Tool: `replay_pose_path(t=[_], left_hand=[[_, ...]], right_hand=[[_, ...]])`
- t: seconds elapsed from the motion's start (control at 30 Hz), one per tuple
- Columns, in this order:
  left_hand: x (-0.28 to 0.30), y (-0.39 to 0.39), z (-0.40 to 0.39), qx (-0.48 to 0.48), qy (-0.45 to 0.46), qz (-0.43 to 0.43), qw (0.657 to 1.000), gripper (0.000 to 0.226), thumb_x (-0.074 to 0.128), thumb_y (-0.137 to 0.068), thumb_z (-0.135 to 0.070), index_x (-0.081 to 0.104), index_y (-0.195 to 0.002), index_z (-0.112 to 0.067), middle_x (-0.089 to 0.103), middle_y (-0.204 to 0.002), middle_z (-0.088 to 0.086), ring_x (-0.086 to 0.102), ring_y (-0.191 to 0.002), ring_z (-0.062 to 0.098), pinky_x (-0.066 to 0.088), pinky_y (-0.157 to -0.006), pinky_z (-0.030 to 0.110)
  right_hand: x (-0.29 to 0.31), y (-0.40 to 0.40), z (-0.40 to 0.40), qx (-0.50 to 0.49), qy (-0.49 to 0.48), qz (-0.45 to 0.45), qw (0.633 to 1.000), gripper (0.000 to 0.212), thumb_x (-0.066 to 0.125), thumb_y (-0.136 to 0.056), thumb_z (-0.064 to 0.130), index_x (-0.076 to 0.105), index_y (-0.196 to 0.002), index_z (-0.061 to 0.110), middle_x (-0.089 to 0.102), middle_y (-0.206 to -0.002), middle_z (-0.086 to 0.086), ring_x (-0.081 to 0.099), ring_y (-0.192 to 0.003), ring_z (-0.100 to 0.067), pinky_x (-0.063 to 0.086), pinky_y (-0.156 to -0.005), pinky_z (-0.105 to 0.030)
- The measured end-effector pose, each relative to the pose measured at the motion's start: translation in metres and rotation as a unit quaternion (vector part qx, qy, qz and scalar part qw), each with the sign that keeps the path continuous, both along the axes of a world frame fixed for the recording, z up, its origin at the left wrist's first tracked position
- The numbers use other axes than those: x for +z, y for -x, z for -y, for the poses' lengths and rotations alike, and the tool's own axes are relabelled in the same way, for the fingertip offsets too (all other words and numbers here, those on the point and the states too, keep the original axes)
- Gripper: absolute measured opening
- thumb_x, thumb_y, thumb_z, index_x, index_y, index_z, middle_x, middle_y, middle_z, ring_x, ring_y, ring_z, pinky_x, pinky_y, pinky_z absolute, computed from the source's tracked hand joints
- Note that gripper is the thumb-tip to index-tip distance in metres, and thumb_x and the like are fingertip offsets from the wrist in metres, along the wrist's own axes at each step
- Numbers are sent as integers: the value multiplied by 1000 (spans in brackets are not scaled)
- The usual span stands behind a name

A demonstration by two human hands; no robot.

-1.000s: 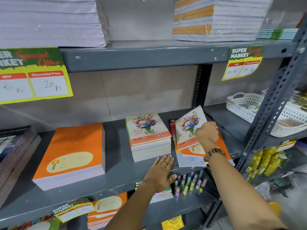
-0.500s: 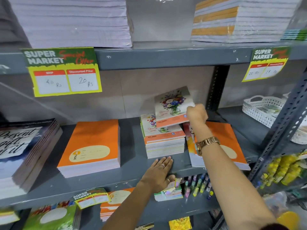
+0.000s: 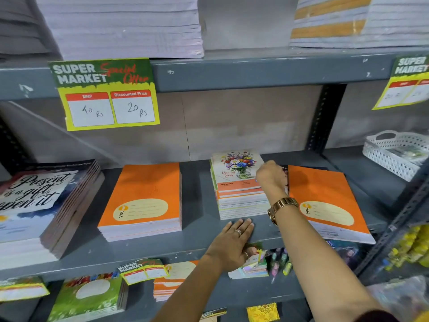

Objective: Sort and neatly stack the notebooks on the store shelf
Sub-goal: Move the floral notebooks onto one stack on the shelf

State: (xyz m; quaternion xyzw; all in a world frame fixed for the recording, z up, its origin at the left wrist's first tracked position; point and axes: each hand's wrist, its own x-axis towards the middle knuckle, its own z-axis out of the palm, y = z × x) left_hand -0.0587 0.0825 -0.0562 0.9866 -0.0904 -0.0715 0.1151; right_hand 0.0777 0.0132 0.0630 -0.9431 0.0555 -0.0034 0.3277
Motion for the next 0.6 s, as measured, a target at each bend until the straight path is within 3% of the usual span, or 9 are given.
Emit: replay_pose_path(t=[0.23,0.4,0.6], left_hand=[[1,0,1,-2,-2,0,1000,106,-16,-54,-68,-4,-146,-16,-5,-158,1,-6,-146,18,-9,-116,30],[2,-4,10,19,25,1,1000,105,-14,-62,-73,1,-146,-11,-7,-156,1,-4,-146,17,-9,-115,29],[10,-24,38,33,115,-11,993,100,-5,-68,-70,4,-146,-8,1,-158,8,-1,-146,19,0,-119,31]], right_hand=[[-3,0,3,19,52,4,998,32,45,-97,12,51,-127,1,53,-133,-19,52,-120,-33,47,-93,-37],[-9,-1,14,-4,101,27,995,43,60,-89,30,54,-126,10,41,-139,-15,42,-122,-34,45,-92,-40],[-21,-14,73,-70,94,29,993,41,59,-90,30,56,-123,6,47,-135,-16,44,-121,-34,44,-93,-38]])
